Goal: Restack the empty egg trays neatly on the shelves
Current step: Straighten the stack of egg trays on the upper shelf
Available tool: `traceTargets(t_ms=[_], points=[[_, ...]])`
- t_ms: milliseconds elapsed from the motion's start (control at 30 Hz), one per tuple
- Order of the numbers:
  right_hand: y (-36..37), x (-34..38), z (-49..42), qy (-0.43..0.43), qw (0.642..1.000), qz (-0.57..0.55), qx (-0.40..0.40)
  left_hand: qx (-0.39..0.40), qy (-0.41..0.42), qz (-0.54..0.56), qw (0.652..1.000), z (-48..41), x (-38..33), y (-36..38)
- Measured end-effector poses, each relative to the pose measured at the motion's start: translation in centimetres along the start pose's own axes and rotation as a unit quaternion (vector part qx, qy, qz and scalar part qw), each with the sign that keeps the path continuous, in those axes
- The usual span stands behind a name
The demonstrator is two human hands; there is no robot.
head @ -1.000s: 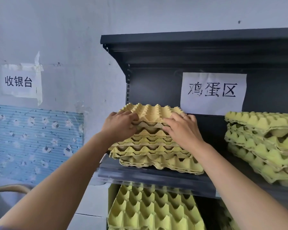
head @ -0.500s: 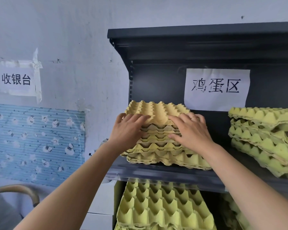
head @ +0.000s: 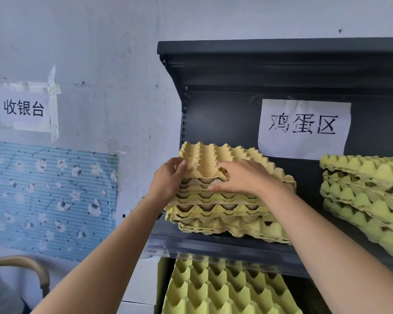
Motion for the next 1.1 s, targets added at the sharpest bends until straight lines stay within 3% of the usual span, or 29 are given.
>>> traceTargets(t_ms=[267, 500, 600, 667, 800, 967, 1100], points=[[0.5, -0.5, -1.3, 0.004, 0.997, -0.056, 0.059, 0.013, 0.008, -0.076, 0.997, 0.2, 0.1, 0.4], [0.0, 0.3, 1.8, -0.025, 0.989, 0.05, -0.138, 0.026, 0.023, -0.101, 0.994, 0.6, 0.1, 0.6], [-0.2, -1.2, 2.6, -0.003, 0.983, 0.02, -0.183, -0.017, -0.009, -0.011, 1.0, 1.4, 0.2, 0.1], [-0.3, -4.0, 3.1, 0.062, 0.976, -0.03, -0.206, -0.038, -0.066, 0.053, 0.996, 2.0, 1.3, 0.1], [0.3, -8.9, 4.8, 0.196, 0.943, -0.119, -0.243, -0.025, -0.152, 0.131, 0.979, 3.1, 2.5, 0.9], [2.9, -11.0, 4.9, 0.244, 0.881, -0.382, -0.134, -0.022, -0.171, 0.162, 0.972, 3.3, 2.5, 1.2], [3.8, -12.1, 5.0, 0.286, 0.792, -0.525, -0.122, -0.015, -0.206, 0.203, 0.957, 3.5, 3.1, 1.8]])
Point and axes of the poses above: each hand's wrist, its own z-axis away from the middle knuckle, its own y-axis out of the palm, x = y × z, the point moved 7 cm from there along -z, towards the middle knuckle, and after that the axes turned 13 degrees about y, right-handed, at the moved point
